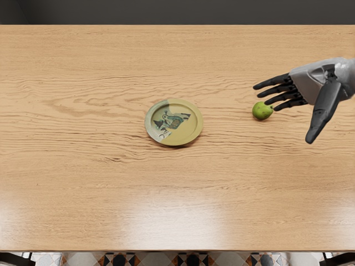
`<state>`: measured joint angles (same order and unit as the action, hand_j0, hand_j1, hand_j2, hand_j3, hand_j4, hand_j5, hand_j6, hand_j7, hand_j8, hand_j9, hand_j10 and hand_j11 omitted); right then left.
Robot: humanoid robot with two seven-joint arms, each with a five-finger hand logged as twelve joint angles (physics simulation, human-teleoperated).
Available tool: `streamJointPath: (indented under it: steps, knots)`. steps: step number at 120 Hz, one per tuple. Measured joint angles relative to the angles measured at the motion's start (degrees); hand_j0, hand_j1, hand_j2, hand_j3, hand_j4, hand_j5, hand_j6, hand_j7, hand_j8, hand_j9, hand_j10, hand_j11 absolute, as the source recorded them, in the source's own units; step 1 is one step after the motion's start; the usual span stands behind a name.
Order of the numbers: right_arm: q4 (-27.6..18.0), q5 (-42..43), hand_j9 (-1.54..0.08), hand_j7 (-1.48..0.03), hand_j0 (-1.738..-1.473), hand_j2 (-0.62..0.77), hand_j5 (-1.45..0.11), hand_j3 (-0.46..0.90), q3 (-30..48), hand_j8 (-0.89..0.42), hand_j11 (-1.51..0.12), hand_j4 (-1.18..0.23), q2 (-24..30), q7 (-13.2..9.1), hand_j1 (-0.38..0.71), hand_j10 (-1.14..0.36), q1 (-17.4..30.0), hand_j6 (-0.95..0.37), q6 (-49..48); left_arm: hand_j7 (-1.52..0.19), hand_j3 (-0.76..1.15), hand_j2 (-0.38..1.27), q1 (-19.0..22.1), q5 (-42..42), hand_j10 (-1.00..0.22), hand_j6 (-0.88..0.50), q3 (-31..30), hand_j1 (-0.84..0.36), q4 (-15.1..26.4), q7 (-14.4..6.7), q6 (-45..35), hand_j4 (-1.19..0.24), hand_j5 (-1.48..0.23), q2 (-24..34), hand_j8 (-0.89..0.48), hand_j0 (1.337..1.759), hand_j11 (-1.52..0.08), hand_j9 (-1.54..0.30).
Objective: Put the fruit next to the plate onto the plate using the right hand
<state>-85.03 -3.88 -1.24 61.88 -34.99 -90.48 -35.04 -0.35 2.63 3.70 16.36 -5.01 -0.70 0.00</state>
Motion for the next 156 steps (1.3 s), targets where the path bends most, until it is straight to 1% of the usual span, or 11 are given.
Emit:
streamJointPath:
  steps: [11, 22, 30, 36, 48, 73, 88, 116, 128, 148, 156]
  knots:
    - [0.8, 0.1, -0.03, -0.03, -1.658, -0.01, -0.03, 0.00, 0.0, -0.03, -0.03, -0.03, -1.9, 0.0, -0.32, -0.03, -0.1, -0.03, 0.0, -0.01, 0.00, 0.00, 0.0, 0.0, 0.00, 0.00, 0.0, 0.34, 0.0, 0.0, 0.0, 0.00, -0.01, 0.0, 0.00, 1.658, -0.01, -0.01]
    - [3.8, 0.4, -0.03, -0.03, -1.658, -0.01, -0.03, 0.00, 0.3, -0.03, -0.03, -0.03, -4.7, 0.0, -0.32, -0.03, -0.1, -0.03, 0.0, -0.01, 0.00, 0.00, 0.0, 0.0, 0.00, 0.00, 0.0, 0.34, 0.0, 0.0, 0.0, 0.00, -0.01, 0.0, 0.00, 1.658, -0.01, -0.01]
    - [6.6, 4.1, -0.03, -0.03, -1.658, -0.01, -0.03, 0.00, -0.2, -0.03, -0.03, -0.03, -8.5, 0.0, -0.32, -0.03, -0.4, -0.03, 0.8, -0.01, 0.00, 0.00, 0.0, 0.0, 0.00, 0.00, 0.0, 0.34, 0.0, 0.0, 0.0, 0.00, -0.01, 0.0, 0.00, 1.658, -0.01, -0.01]
    - [9.3, 8.3, -0.03, -0.03, -1.658, -0.01, -0.03, 0.00, -1.2, -0.02, -0.03, -0.02, -12.3, 0.0, -0.32, -0.02, -0.7, -0.03, 4.7, -0.01, 0.00, 0.00, 0.0, 0.0, 0.00, 0.00, 0.0, 0.34, 0.0, 0.0, 0.0, 0.00, -0.01, 0.0, 0.00, 1.658, -0.01, -0.01]
    - [14.1, 18.6, -0.03, -0.03, -1.658, -0.01, -0.03, 0.00, -5.0, -0.03, -0.03, -0.03, -19.8, 0.0, -0.32, -0.03, -1.0, -0.03, 18.5, -0.01, 0.00, 0.00, 0.0, 0.0, 0.00, 0.00, 0.0, 0.34, 0.0, 0.0, 0.0, 0.00, -0.01, 0.0, 0.00, 1.658, -0.01, -0.01]
    - [17.2, 26.9, -0.06, -0.06, -1.658, -0.01, -0.06, 0.00, -11.8, -0.05, -0.06, -0.05, -28.5, 0.0, -0.29, -0.05, -1.3, -0.05, 33.9, -0.01, 0.00, 0.00, 0.0, 0.0, 0.00, 0.00, 0.0, 0.34, 0.0, 0.0, 0.0, 0.00, -0.01, 0.0, 0.00, 1.658, -0.01, -0.01]
    - [20.8, 29.0, -0.07, -0.07, -1.658, -0.01, -0.07, 0.00, -13.2, -0.06, -0.07, -0.06, -31.7, 0.0, -0.28, -0.06, 2.0, -0.06, 38.5, -0.01, 0.00, 0.00, 0.0, 0.0, 0.00, 0.00, 0.0, 0.34, 0.0, 0.0, 0.0, 0.00, -0.01, 0.0, 0.00, 1.658, -0.01, -0.01]
    - [28.9, 32.2, -0.07, -0.07, -1.658, -0.01, -0.07, 0.00, -13.1, -0.05, -0.07, -0.05, -37.4, 0.0, -0.29, -0.05, 8.9, -0.05, 41.1, -0.01, 0.00, 0.00, 0.0, 0.0, 0.00, 0.00, 0.0, 0.34, 0.0, 0.0, 0.0, 0.00, -0.01, 0.0, 0.00, 1.658, -0.01, -0.01]
    - [31.8, 32.5, -0.06, -0.06, -1.658, -0.01, -0.06, 0.00, -13.1, -0.05, -0.06, -0.05, -39.4, 0.0, -0.29, -0.05, 10.5, -0.05, 41.4, 0.00, 0.00, 0.00, 0.0, 0.0, 0.00, 0.00, 0.0, 0.34, 0.0, 0.0, 0.0, 0.00, 0.00, 0.0, 0.00, 1.658, 0.00, 0.00]
    - [33.8, 32.5, -0.06, -0.06, -1.658, -0.01, -0.06, 0.00, -12.1, -0.05, -0.06, -0.05, -41.1, 0.0, -0.29, -0.05, 12.5, -0.05, 41.6, -0.01, 0.00, 0.00, 0.0, 0.0, 0.00, 0.00, 0.0, 0.34, 0.0, 0.0, 0.0, 0.00, -0.01, 0.0, 0.00, 1.658, -0.01, -0.01]
    - [36.4, 32.5, -0.06, -0.06, -1.658, -0.01, -0.06, 0.00, -11.8, -0.05, -0.06, -0.05, -43.3, 0.0, -0.29, -0.05, 13.3, -0.05, 41.6, -0.01, 0.00, 0.00, 0.0, 0.0, 0.00, 0.00, 0.0, 0.34, 0.0, 0.0, 0.0, 0.00, -0.01, 0.0, 0.00, 1.658, -0.01, -0.01]
